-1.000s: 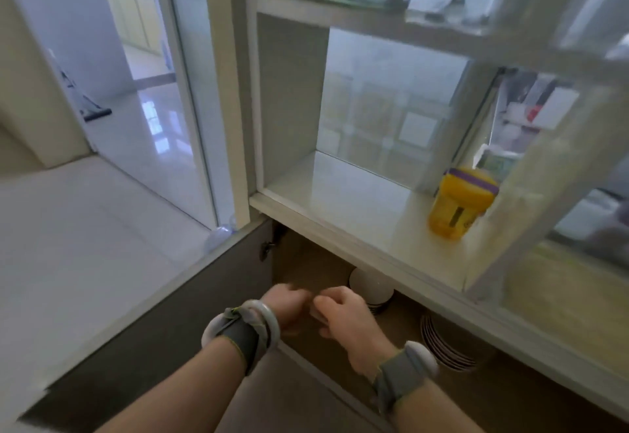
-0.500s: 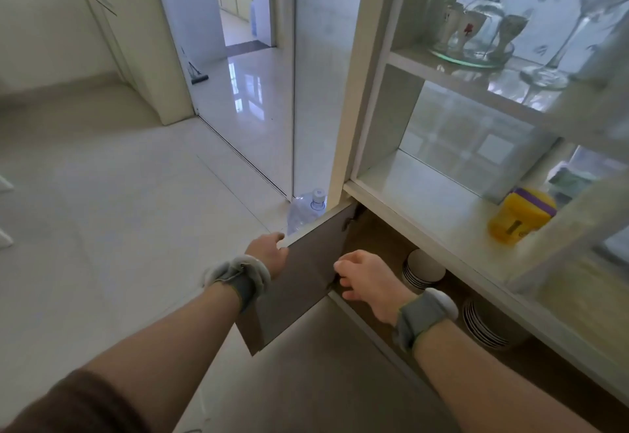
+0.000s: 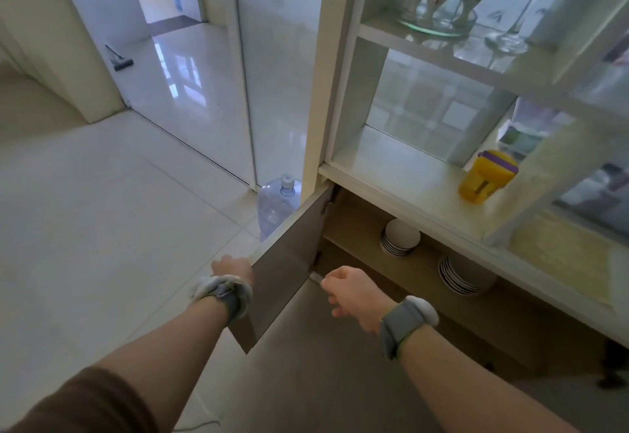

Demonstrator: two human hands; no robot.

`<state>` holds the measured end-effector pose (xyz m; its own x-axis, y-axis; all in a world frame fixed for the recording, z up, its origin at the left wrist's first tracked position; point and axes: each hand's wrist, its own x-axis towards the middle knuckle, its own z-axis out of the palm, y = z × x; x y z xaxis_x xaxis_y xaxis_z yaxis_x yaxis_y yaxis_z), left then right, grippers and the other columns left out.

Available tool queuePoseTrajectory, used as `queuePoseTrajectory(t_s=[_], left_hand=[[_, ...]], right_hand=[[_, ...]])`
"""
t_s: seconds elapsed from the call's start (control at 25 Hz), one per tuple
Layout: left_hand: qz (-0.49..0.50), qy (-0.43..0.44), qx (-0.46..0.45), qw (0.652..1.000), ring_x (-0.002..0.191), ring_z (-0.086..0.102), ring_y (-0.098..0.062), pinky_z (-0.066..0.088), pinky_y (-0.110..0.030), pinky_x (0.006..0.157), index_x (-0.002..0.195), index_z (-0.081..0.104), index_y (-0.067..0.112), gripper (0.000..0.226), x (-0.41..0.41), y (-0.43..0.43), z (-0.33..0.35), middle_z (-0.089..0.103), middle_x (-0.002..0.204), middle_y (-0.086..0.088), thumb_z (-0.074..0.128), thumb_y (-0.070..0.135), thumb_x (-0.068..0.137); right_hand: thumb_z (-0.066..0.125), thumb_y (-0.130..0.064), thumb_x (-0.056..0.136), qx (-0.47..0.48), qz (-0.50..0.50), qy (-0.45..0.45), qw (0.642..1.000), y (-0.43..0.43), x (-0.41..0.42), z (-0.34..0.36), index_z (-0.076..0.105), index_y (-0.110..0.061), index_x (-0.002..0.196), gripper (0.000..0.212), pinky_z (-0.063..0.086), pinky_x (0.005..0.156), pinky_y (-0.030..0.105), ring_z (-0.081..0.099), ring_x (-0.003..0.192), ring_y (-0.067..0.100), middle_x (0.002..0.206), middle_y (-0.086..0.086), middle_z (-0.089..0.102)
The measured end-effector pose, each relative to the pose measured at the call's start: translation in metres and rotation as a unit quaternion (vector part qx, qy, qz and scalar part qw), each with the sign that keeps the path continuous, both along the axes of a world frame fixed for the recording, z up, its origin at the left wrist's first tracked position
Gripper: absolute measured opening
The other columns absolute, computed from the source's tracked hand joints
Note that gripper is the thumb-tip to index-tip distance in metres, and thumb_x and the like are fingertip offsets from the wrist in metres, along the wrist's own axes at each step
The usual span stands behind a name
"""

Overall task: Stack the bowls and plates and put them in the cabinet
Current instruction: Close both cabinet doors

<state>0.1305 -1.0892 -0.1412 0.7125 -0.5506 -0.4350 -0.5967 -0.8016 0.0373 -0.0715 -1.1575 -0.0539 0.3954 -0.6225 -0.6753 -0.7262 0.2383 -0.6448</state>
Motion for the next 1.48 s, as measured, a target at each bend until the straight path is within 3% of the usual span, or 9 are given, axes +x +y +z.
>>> queuePoseTrajectory(t_s=[0.24,0.44,0.56,0.68,0.84,0.96,1.08,1.28,1.48], left_hand=[[0.002,0.128,-0.023,0.992,0.107,0.065,-0.028,0.05,-0.032,0.085,0.109,0.068,0.006,0.029,0.014,-0.005,0.003,0.069,0.113,-0.012,0.055,0.022,0.089],[0.035,0.282,-0.029,0.958,0.088,0.072,-0.03,0.059,-0.04,0.082,0.082,0.063,0.009,0.016,-0.035,-0.02,0.001,0.072,0.09,-0.012,0.071,0.022,0.079],[0.11,0.377,-0.003,0.92,0.073,0.065,-0.022,0.058,-0.034,0.072,0.094,0.063,0.003,0.023,-0.075,-0.042,0.0,0.07,0.085,-0.012,0.07,0.022,0.083],[0.159,0.457,0.021,0.875,0.075,0.065,-0.019,0.053,-0.03,0.062,0.103,0.061,0.001,0.029,-0.123,-0.07,-0.007,0.064,0.081,-0.006,0.066,0.026,0.087],[0.235,0.543,0.007,0.806,0.074,0.067,-0.02,0.057,-0.032,0.071,0.098,0.059,-0.003,0.032,-0.18,-0.116,-0.014,0.067,0.083,-0.01,0.063,0.028,0.089],[0.281,0.591,0.01,0.756,0.094,0.067,-0.024,0.054,-0.031,0.074,0.101,0.055,-0.004,0.031,-0.219,-0.165,-0.011,0.067,0.095,-0.015,0.056,0.026,0.093],[0.339,0.606,-0.023,0.719,0.106,0.065,-0.028,0.054,-0.034,0.083,0.113,0.052,-0.009,0.034,-0.24,-0.204,-0.007,0.066,0.113,-0.02,0.055,0.02,0.094],[0.43,0.653,-0.111,0.613,0.135,0.043,-0.029,0.037,-0.036,0.109,0.13,0.042,-0.008,0.039,-0.268,-0.256,-0.003,0.048,0.14,-0.015,0.043,0.016,0.099],[0.425,0.648,-0.143,0.615,0.133,0.045,-0.03,0.042,-0.039,0.098,0.137,0.04,-0.006,0.044,-0.276,-0.279,-0.005,0.047,0.142,-0.021,0.047,0.014,0.098]], right_hand=[[0.051,-0.026,0.092,0.007,-0.042,0.027,0.999,0.0,-0.015,-0.015,0.056,-0.015,0.116,0.028,0.054,0.093,0.044,0.06,0.092,0.024,0.114,0.012,0.059],[0.05,-0.027,0.093,0.026,-0.067,0.04,0.997,0.002,-0.029,-0.023,0.055,-0.018,0.118,0.027,0.055,0.093,0.042,0.062,0.1,0.023,0.112,0.006,0.059],[0.049,-0.023,0.094,0.027,-0.104,0.041,0.993,0.0,-0.047,-0.028,0.056,-0.016,0.116,0.024,0.056,0.088,0.036,0.061,0.095,0.021,0.104,0.004,0.059],[0.049,-0.017,0.094,0.021,-0.149,0.04,0.988,-0.01,-0.076,-0.039,0.057,-0.012,0.111,0.02,0.053,0.071,0.033,0.056,0.074,0.016,0.084,0.003,0.057],[0.049,-0.017,0.094,0.013,-0.145,0.076,0.986,-0.029,-0.119,-0.057,0.058,-0.01,0.117,0.026,0.052,0.075,0.03,0.056,0.083,0.015,0.106,0.007,0.063],[0.045,-0.013,0.096,0.027,-0.16,0.071,0.984,-0.051,-0.152,-0.071,0.058,-0.003,0.119,0.029,0.044,0.062,0.022,0.05,0.07,0.009,0.089,0.003,0.059],[0.044,-0.01,0.094,0.035,-0.177,0.07,0.981,-0.079,-0.177,-0.082,0.057,0.005,0.12,0.033,0.042,0.068,0.027,0.048,0.072,0.012,0.084,0.006,0.053],[0.046,-0.01,0.094,0.05,-0.193,0.052,0.978,-0.134,-0.223,-0.089,0.061,-0.011,0.108,0.02,0.04,0.054,0.022,0.047,0.062,0.01,0.075,-0.001,0.051],[0.046,-0.006,0.093,0.058,-0.219,0.065,0.972,-0.164,-0.255,-0.098,0.062,-0.004,0.095,0.016,0.038,0.052,0.026,0.043,0.057,0.012,0.069,0.002,0.048]])
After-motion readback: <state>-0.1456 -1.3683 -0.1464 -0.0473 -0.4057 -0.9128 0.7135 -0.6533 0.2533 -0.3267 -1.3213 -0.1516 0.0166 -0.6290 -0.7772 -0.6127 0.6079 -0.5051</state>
